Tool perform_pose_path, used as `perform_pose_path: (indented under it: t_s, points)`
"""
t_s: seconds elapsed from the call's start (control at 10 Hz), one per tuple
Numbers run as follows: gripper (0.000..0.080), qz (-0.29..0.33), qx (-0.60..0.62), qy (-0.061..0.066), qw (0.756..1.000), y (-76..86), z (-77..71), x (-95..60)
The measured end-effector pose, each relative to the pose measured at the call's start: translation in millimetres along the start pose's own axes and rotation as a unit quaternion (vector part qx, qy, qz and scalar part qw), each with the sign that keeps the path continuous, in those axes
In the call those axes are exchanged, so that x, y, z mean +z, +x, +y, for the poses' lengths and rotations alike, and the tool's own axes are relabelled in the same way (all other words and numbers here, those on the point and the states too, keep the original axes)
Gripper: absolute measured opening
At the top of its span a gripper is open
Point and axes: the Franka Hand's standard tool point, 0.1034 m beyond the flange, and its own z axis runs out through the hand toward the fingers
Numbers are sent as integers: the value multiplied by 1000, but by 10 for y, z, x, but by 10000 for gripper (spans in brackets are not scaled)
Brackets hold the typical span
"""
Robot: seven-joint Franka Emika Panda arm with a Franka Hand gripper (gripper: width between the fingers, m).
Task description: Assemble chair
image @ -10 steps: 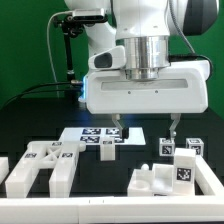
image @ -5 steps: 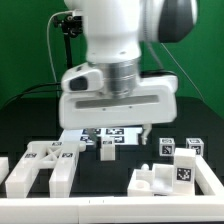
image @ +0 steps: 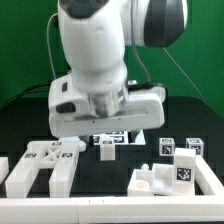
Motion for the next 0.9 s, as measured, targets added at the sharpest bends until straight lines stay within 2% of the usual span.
perform_pose_path:
  t_s: [0.1,0.2,0.3,0.6,0.9]
  points:
    - [649,-56,-11,-19,998,-43,51,53]
    - [649,-90,-12,-30,995,-59,88,76]
    - [649,-115,-5,-36,993,-66,113,96]
    - [649,-109,-5,-37,993,-43,122,111]
    - [649,-161,35,-39,986,-221,26,382]
